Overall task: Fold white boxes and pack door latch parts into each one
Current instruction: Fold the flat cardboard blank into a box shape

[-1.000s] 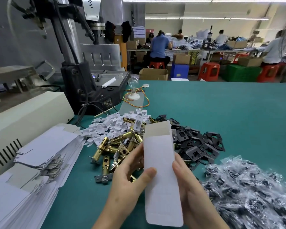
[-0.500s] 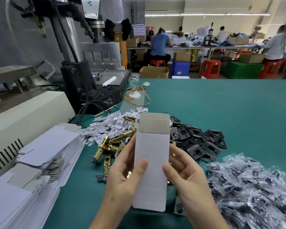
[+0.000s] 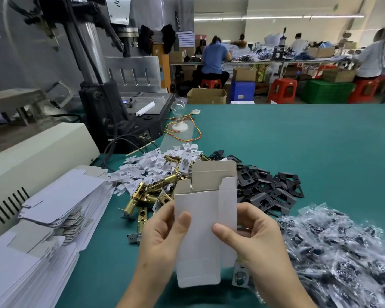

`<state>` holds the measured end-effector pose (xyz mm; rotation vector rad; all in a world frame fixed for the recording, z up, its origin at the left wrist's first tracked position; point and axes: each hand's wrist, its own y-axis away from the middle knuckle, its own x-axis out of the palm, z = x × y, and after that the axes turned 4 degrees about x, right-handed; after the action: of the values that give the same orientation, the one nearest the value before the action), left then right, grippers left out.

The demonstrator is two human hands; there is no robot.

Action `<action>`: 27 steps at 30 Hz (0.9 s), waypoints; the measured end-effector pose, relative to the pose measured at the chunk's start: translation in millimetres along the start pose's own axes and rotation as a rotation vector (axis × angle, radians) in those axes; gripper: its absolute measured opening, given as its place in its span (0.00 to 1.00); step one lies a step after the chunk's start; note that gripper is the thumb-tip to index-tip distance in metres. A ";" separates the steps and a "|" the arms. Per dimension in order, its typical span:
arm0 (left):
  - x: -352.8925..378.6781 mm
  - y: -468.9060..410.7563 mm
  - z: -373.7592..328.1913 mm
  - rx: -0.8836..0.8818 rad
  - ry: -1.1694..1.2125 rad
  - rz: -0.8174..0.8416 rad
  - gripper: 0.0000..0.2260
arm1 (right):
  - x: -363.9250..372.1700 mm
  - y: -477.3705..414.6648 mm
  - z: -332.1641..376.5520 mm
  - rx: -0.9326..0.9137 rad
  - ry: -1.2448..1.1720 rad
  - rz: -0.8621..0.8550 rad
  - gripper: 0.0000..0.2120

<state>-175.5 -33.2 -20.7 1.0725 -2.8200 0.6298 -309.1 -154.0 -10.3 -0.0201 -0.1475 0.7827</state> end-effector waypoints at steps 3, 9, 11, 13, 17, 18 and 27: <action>-1.6 -3.6 0.8 0.004 -0.069 -0.134 0.17 | 3.5 1.9 -2.5 0.022 0.062 0.050 0.13; -1.9 0.0 4.7 0.002 -0.080 -0.168 0.15 | 8.5 4.2 -0.9 -0.013 0.073 0.029 0.10; -2.6 0.3 2.3 -0.033 -0.013 -0.137 0.18 | 7.3 3.3 -1.0 0.007 0.029 0.039 0.08; -3.9 0.3 1.0 -0.049 0.069 -0.077 0.19 | 4.7 1.1 0.7 0.056 -0.070 0.061 0.14; -1.3 -0.2 0.6 -0.033 0.042 -0.113 0.19 | 2.4 -0.1 1.2 -0.025 -0.003 0.031 0.28; -0.1 -0.4 0.4 0.003 0.018 -0.110 0.18 | 3.6 0.9 1.3 -0.064 0.012 0.023 0.28; 2.0 -0.1 -3.2 0.111 -0.044 -0.019 0.20 | 2.5 3.7 2.8 -0.177 0.050 0.088 0.24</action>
<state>-177.2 -33.3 -17.4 1.1428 -2.8383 0.7785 -310.3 -149.7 -7.4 -0.2148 -0.1684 0.8544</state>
